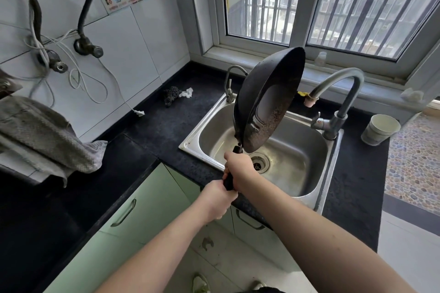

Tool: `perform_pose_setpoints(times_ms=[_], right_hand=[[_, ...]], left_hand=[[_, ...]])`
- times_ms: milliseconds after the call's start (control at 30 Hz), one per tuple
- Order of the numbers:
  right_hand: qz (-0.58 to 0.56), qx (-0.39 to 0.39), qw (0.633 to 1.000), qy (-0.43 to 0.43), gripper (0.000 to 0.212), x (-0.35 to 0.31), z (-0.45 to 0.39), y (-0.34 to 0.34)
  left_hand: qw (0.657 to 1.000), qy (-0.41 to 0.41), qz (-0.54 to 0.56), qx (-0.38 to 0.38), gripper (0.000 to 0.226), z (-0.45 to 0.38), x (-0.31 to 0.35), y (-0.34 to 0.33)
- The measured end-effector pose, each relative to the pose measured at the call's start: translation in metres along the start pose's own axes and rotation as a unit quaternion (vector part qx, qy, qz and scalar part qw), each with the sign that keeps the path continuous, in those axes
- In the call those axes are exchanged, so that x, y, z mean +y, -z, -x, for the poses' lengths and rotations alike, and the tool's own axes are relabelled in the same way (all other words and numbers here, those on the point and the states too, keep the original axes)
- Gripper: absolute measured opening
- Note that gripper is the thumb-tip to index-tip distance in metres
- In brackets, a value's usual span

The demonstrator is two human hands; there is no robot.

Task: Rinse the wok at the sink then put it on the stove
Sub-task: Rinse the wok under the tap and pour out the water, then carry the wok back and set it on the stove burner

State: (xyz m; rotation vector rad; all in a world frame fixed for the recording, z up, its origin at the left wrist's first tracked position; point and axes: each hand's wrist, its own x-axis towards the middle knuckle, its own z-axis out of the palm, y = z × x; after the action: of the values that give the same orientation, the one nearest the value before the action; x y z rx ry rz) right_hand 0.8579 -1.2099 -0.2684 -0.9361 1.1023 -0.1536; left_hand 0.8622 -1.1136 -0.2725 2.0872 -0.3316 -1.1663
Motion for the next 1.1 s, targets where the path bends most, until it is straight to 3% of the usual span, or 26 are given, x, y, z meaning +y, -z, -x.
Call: perform_pose_setpoints(times_ms=[200,367,533,633,800,1100], right_hand=[[-0.05,-0.044,0.998,-0.008,0.018,-0.001,-0.002,0.01],[-0.089,-0.081,0.992,-0.033,0.02,0.001,-0.004,0.014],[-0.087,-0.084,0.992,-0.037,0.02,-0.002,-0.005,0.017],[-0.084,-0.07,0.994,-0.03,0.019,-0.003,-0.003,0.017],[-0.056,-0.034,0.998,-0.022,0.018,-0.003,-0.001,0.014],[-0.077,-0.045,0.995,-0.05,0.023,0.008,0.004,0.007]], left_hand=[[0.998,-0.018,-0.058,0.008,0.02,-0.001,0.002,-0.005],[0.978,-0.076,-0.183,0.059,0.018,-0.003,0.0,-0.005],[0.97,-0.081,-0.215,0.075,0.016,-0.001,0.005,-0.008],[0.981,-0.052,-0.182,0.053,0.016,0.001,0.008,-0.008],[0.998,0.063,0.016,-0.023,0.025,0.008,0.017,-0.01],[0.994,0.032,0.062,-0.083,0.023,0.026,0.01,0.009]])
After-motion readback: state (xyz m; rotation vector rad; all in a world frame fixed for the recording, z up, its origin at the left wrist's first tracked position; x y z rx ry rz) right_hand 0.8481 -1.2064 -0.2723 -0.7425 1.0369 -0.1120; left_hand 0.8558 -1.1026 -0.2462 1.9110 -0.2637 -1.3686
